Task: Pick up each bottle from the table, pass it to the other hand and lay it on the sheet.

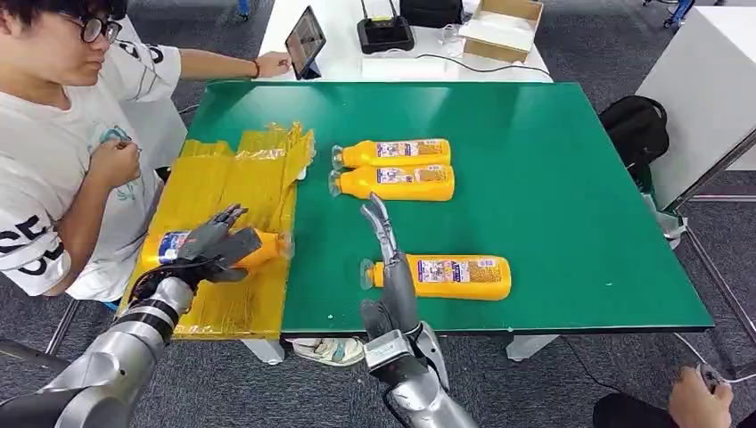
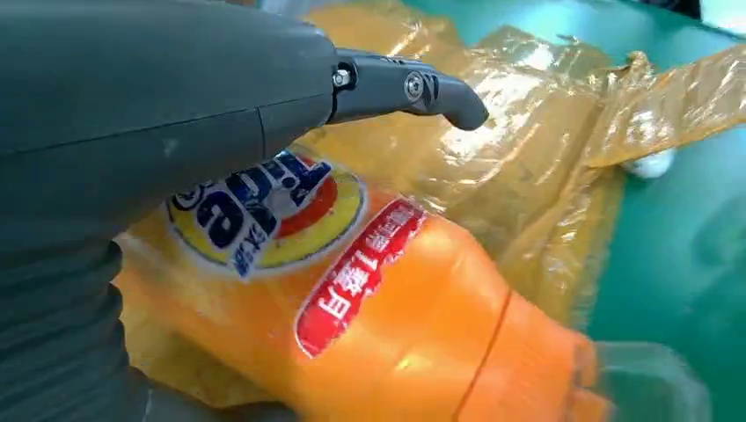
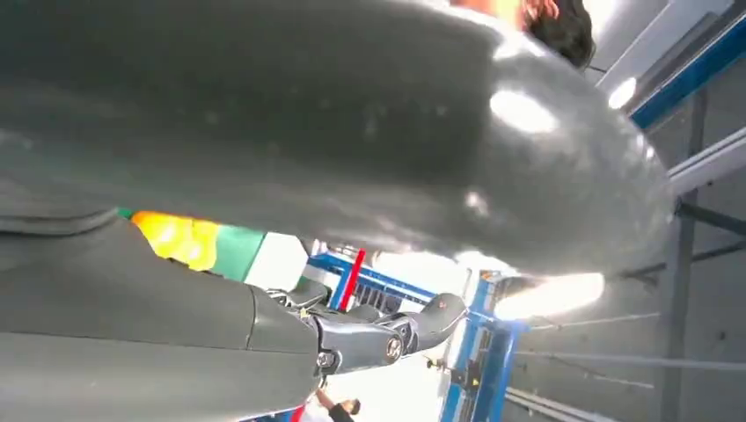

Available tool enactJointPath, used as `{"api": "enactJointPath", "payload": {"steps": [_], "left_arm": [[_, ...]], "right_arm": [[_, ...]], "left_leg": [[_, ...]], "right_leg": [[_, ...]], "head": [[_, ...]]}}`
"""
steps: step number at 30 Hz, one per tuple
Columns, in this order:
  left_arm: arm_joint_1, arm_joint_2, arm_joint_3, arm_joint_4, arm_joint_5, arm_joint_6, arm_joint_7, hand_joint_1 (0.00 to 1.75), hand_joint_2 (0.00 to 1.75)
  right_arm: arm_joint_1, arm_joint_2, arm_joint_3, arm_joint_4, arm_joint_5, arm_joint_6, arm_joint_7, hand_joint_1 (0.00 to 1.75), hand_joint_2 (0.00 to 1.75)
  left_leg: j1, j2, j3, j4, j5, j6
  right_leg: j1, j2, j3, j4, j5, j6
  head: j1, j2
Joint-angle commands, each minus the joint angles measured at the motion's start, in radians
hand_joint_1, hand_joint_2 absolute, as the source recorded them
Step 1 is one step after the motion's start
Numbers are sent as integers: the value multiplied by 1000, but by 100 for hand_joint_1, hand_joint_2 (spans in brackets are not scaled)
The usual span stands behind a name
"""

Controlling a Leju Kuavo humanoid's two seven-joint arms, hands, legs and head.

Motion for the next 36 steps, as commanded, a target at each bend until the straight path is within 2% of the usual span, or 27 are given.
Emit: {"api": "enactJointPath", "payload": {"steps": [1,3,6,15,17,18,19,20,21,22,23,26,28,32,36], "left_arm": [[9,-30,76,66,92,-145,-37,0,175],[2,-16,71,71,141,-289,-74,0,175],[12,2,73,52,227,-422,-136,0,175],[24,-10,95,31,276,-418,-162,0,175],[35,-51,145,-15,405,-353,-174,0,175],[42,-90,186,-63,487,-257,-171,0,175],[61,-123,178,-140,488,-17,-211,0,175],[103,-160,141,-262,431,356,-242,0,175],[106,-168,117,-281,437,423,-240,0,175],[131,-183,114,-361,525,457,-242,0,175],[156,-172,67,-417,514,512,-242,0,175],[270,-138,-58,-643,700,609,-242,0,175],[325,-143,-73,-749,821,594,-242,0,175],[333,-144,-76,-756,821,596,-242,0,175],[402,-191,-41,-865,1006,475,-242,0,175]], "right_arm": [[-29,-13,-16,86,-4,10,1,0,0],[-36,-11,-26,106,-19,23,2,0,0],[-47,-5,-37,137,-39,44,-11,0,0],[-47,-3,-37,138,-41,48,-13,0,0],[-37,-3,-44,127,-35,47,-15,0,0],[-29,-4,-46,116,-18,33,-5,0,0],[-22,-9,-44,106,5,22,7,0,0],[-17,-16,-33,98,32,20,25,0,0],[-20,-29,-15,101,72,17,53,0,175],[-37,-52,10,125,139,22,113,0,175],[-53,-68,17,147,176,27,142,0,175],[-101,-132,6,190,306,43,242,0,175],[-113,-169,-10,179,361,57,292,0,175],[-114,-181,-18,175,359,59,291,0,175],[-111,-259,-50,114,482,100,422,0,175]], "left_leg": [[-1,0,3,-2,0,2],[0,1,4,-2,0,2],[0,2,6,-2,0,2],[0,4,6,-2,0,2],[-1,2,5,-2,0,2],[0,2,6,-2,0,2],[-1,1,5,-2,0,2],[0,-2,3,-1,0,2],[0,-2,3,-1,0,2],[0,-4,2,-1,1,2],[0,-3,0,0,1,2],[0,2,-1,-1,0,2],[0,2,1,-2,-1,2],[0,-1,-3,0,-1,2],[0,0,-7,0,0,2]], "right_leg": [[0,-1,3,-2,0,-2],[1,0,4,-2,1,-3],[0,1,6,-3,1,-3],[1,2,6,-2,1,-3],[0,1,6,-1,0,-2],[1,1,6,-2,0,-3],[0,-1,6,-2,0,-2],[0,-3,5,-1,0,-2],[1,-4,4,-2,0,-2],[1,-6,3,-2,-1,-2],[1,-5,2,-1,0,-1],[1,0,-1,-2,1,-1],[1,0,1,-3,1,-2],[1,-2,-1,-2,0,-1],[0,-1,-6,-2,0,-1]], "head": [[0,0],[0,0],[0,0],[0,0],[0,0],[0,0],[0,0],[0,0],[0,0],[0,0],[0,0],[0,0],[0,0],[0,0],[0,0]]}}
